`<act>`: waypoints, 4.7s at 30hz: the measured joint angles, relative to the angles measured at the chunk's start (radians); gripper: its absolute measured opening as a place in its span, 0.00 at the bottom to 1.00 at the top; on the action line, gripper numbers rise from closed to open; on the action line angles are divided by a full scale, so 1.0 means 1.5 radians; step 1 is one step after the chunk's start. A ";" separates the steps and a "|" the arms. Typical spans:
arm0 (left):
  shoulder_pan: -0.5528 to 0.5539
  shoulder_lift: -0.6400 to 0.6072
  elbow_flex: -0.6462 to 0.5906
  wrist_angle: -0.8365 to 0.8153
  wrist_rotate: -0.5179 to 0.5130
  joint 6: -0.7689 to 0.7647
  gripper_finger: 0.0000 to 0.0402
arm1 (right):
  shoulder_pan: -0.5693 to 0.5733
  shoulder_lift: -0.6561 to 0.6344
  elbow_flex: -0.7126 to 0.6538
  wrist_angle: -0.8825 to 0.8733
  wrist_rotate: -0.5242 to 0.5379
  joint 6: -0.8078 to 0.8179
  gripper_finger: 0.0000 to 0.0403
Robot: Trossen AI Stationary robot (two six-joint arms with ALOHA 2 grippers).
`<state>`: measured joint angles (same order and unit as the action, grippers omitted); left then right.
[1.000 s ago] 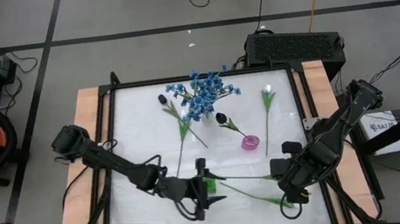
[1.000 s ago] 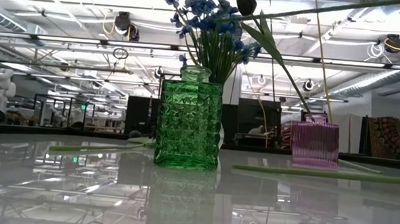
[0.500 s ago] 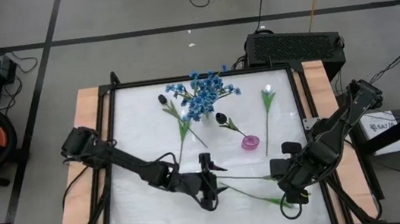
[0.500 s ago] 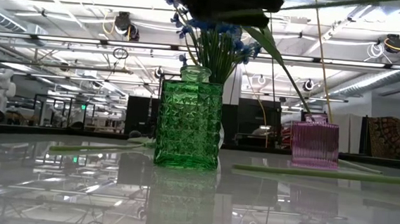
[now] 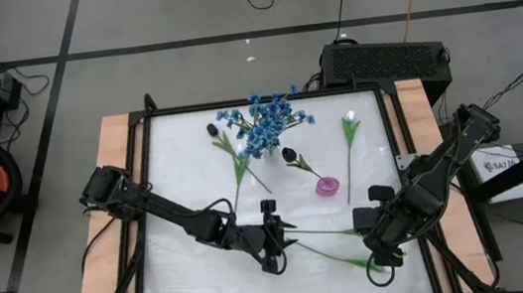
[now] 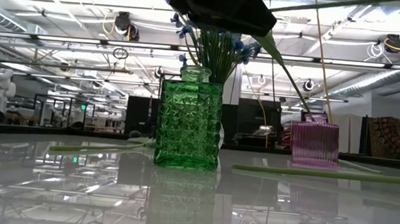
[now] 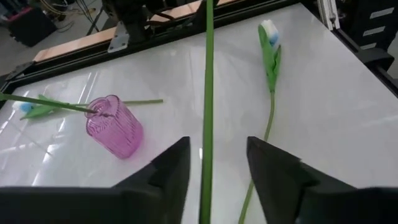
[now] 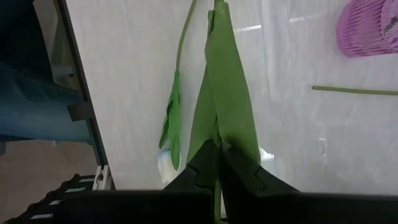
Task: Sort flowers into vase by color
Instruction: Put the bottom black tulip into the purple vase
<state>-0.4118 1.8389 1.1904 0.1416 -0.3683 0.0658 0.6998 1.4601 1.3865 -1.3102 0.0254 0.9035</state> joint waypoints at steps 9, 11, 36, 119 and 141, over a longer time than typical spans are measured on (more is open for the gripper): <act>0.000 0.000 0.000 0.001 -0.001 0.001 0.25 | 0.000 0.000 0.000 0.000 0.002 0.000 0.01; 0.000 0.000 0.000 0.002 0.000 0.001 0.23 | 0.000 0.000 0.000 -0.001 0.002 0.001 0.01; 0.000 -0.078 0.000 -0.159 -0.024 -0.004 0.02 | 0.006 -0.040 0.000 -0.018 0.124 0.026 0.40; 0.085 -0.139 -0.242 0.562 0.030 0.080 0.17 | -0.143 -0.203 -0.438 1.376 0.265 -0.724 0.01; 0.059 -0.400 -0.242 -0.158 0.020 -0.068 0.43 | -0.122 -0.392 -0.438 0.852 0.356 -0.476 0.01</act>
<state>-0.3229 1.2392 0.8276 -0.0951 -0.3382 -0.0357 0.5172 0.8714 0.7300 -0.0315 0.5590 0.1895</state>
